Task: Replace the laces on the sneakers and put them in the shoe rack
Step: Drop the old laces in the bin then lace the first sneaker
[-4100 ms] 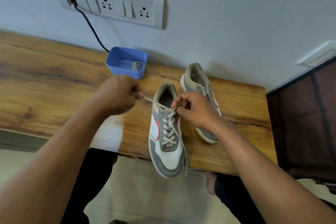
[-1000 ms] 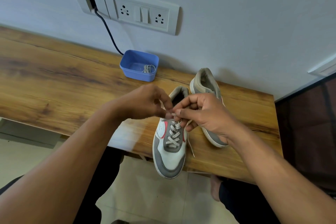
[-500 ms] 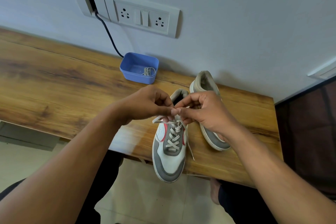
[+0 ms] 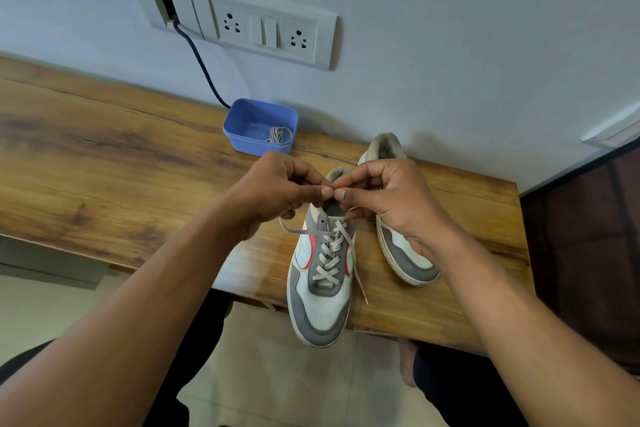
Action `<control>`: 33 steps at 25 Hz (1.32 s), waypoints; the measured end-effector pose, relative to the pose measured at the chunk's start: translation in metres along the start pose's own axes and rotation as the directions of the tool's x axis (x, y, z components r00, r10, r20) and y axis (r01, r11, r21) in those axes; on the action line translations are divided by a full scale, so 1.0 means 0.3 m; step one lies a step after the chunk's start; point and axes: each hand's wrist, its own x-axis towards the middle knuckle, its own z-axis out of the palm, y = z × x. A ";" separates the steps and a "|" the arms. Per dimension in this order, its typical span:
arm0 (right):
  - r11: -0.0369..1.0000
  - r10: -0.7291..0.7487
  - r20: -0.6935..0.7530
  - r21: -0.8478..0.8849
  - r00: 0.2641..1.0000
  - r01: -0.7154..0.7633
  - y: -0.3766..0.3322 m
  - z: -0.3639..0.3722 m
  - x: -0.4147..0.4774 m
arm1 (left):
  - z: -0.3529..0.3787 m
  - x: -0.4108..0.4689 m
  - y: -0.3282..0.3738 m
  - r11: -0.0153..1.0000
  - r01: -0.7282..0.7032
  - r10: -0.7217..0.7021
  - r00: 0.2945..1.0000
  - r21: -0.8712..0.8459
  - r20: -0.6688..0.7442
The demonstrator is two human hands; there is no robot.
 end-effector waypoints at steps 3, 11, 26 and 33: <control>1.000 0.004 -0.012 0.012 1.000 -0.004 0.001 -0.002 0.005 | -0.003 0.005 -0.001 1.000 0.008 -0.006 0.999 0.024 -0.051; 0.893 -0.064 -0.023 -0.447 0.998 0.047 0.046 0.014 0.024 | -0.021 0.005 -0.051 0.966 0.056 -0.026 0.992 0.254 -0.120; 0.790 0.109 0.034 -0.609 0.993 -0.066 0.087 0.046 0.059 | 0.045 -0.005 -0.053 0.866 0.020 0.026 0.996 0.500 -0.084; 0.790 0.103 0.045 -0.610 0.994 -0.054 0.089 0.046 0.059 | 0.062 0.003 -0.059 0.861 0.060 0.007 0.991 0.506 -0.130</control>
